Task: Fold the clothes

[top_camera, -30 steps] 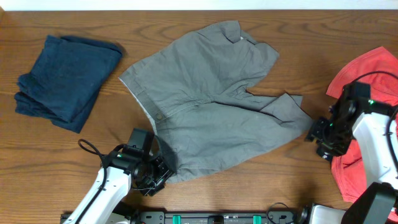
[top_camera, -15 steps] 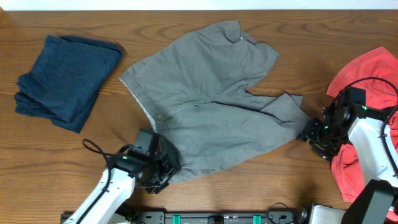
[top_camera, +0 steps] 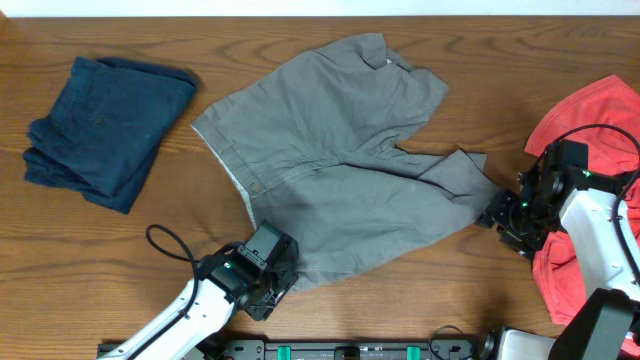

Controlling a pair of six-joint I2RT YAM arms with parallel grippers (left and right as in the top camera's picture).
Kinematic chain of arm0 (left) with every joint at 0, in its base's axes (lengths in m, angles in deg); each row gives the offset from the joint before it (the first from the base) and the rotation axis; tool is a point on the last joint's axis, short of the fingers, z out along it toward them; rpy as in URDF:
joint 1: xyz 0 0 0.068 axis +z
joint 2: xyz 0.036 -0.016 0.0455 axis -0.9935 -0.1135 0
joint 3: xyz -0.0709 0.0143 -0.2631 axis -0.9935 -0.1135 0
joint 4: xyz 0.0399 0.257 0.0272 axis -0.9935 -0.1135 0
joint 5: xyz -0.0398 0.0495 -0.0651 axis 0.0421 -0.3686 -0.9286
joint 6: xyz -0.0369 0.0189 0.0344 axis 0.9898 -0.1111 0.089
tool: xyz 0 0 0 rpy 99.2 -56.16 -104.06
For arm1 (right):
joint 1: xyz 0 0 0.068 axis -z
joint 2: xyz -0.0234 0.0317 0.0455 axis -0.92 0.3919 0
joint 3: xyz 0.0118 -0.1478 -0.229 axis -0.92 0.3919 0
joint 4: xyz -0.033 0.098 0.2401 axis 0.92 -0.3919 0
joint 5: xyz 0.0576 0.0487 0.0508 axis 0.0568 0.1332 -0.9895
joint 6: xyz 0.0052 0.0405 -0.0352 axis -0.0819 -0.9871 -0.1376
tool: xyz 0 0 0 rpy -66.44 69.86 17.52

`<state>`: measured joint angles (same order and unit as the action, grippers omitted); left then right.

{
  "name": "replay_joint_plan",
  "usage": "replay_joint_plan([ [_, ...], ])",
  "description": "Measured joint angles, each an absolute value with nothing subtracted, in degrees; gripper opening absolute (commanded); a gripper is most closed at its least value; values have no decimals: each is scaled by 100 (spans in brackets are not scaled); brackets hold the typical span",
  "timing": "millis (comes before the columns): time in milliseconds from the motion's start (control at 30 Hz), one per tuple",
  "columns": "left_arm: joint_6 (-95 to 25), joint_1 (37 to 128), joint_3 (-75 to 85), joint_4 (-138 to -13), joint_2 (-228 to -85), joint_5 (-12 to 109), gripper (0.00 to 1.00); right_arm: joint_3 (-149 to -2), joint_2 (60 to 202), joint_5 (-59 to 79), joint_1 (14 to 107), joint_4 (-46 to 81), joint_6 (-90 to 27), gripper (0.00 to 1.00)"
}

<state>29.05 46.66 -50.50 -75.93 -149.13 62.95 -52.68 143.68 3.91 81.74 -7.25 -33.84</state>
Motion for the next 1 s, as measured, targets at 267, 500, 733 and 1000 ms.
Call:
replay_joint_plan([
  [267,3838,4586,-5050,-7488,-14917,6759,55,-5268,14368,382,8174,-743,-3384,55],
  [500,4195,4492,-5050,-7355,-15051,6794,55,-5268,14368,375,8174,-749,-3384,54],
  [733,4474,4304,-5050,-7331,-15068,6621,61,-5268,14368,375,8174,-749,-3381,54],
  [1000,4669,4286,-5050,-7326,-15070,6794,14,-5268,14368,375,8174,-747,-3381,55],
])
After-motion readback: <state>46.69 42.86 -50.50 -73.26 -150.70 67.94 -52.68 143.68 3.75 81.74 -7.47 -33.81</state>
